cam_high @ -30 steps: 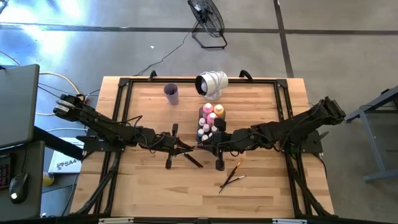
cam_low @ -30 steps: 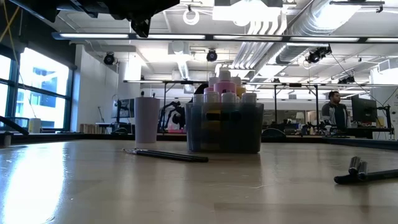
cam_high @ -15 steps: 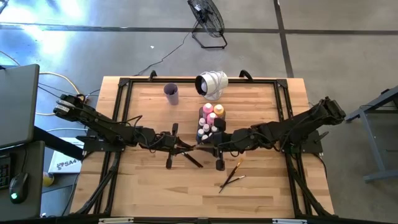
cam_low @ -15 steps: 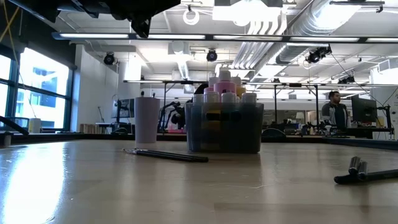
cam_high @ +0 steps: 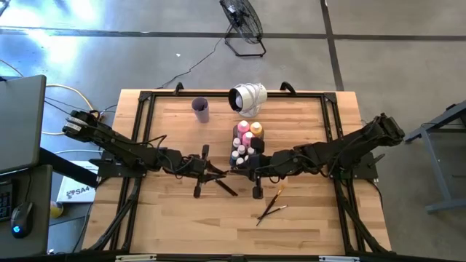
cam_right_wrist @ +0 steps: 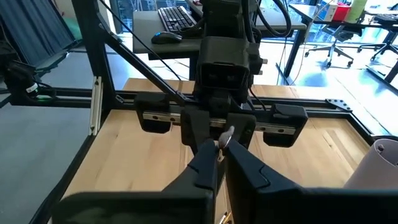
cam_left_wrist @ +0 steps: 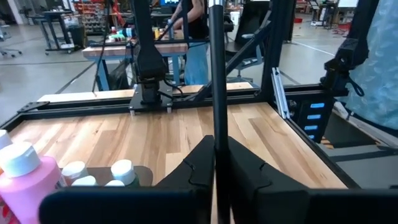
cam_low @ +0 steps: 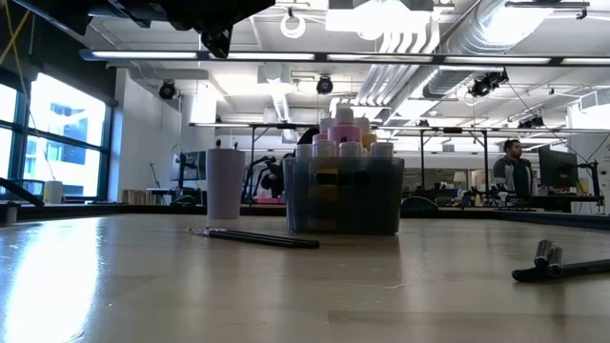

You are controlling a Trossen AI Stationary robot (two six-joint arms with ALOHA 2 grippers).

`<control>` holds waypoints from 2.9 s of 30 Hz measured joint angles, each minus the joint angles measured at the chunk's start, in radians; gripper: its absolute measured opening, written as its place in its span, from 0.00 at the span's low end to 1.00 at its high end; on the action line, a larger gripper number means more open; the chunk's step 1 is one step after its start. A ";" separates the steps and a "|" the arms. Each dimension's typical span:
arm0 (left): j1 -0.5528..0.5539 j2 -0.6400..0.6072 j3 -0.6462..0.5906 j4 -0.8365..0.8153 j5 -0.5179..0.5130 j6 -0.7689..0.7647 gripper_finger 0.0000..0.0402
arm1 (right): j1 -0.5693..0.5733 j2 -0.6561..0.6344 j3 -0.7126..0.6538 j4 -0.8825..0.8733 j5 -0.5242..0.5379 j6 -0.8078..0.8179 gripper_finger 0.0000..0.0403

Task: Pick & Place Paint Supplies
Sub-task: Put the silver paint brush into the violet cup

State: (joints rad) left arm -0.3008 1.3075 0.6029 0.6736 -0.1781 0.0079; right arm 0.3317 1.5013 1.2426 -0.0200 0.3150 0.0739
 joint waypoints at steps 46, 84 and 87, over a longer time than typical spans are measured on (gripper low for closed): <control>0.054 -0.119 0.209 -0.601 0.000 -0.243 0.31 | -0.122 0.077 0.000 -0.050 -0.210 0.011 0.01; 0.092 0.014 0.236 -0.450 0.095 -0.262 0.07 | -0.122 0.077 0.000 -0.092 -0.187 0.012 0.01; 0.092 0.014 0.236 -0.450 0.097 -0.250 0.03 | -0.122 0.077 0.000 -0.091 -0.191 0.015 0.01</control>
State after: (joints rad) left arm -0.2092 1.3212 0.8391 0.2237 -0.0814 -0.2424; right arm 0.2096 1.5780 1.2423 -0.1114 0.1240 0.0889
